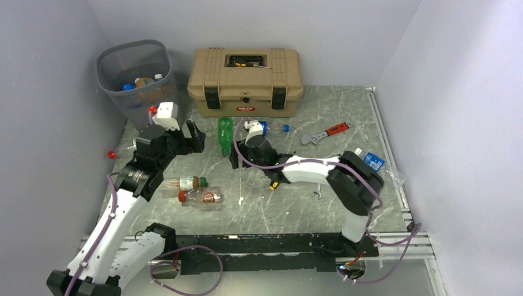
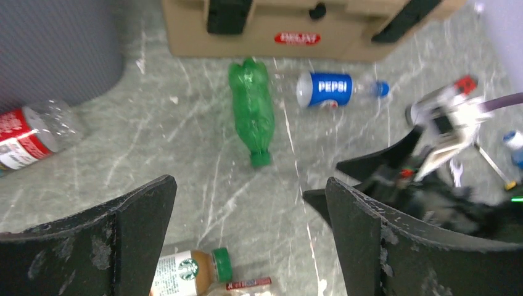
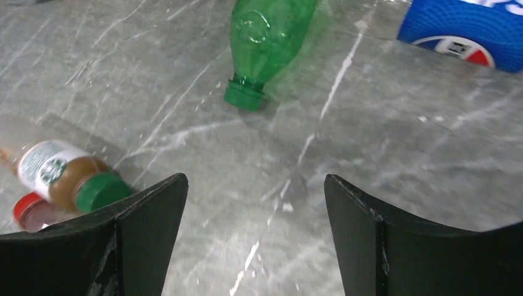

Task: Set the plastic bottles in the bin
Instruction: Pick up the plastic bottle at the center of the board.

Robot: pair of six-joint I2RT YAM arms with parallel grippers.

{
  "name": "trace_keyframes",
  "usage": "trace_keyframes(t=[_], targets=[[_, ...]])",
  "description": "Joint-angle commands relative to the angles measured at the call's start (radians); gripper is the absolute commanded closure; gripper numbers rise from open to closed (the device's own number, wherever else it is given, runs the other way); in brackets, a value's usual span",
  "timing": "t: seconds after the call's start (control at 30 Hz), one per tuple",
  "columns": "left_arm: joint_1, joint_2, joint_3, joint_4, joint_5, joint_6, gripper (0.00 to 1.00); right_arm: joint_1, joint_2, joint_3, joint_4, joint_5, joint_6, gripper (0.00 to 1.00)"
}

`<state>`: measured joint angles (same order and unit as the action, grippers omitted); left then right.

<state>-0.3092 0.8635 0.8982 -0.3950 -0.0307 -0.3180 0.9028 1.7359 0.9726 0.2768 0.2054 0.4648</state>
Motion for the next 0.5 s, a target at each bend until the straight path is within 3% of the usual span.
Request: trace_keyframes(t=[0.0, 0.47], targets=[[-0.004, -0.069, -0.041, 0.076, -0.132, -0.045, 0.03, -0.001, 0.136, 0.141, 0.059, 0.007, 0.031, 0.15], [-0.004, -0.076, -0.036, 0.066, -0.138, -0.055, 0.03, -0.002, 0.431, 0.424, -0.035, 0.056, 0.092, 0.22]])
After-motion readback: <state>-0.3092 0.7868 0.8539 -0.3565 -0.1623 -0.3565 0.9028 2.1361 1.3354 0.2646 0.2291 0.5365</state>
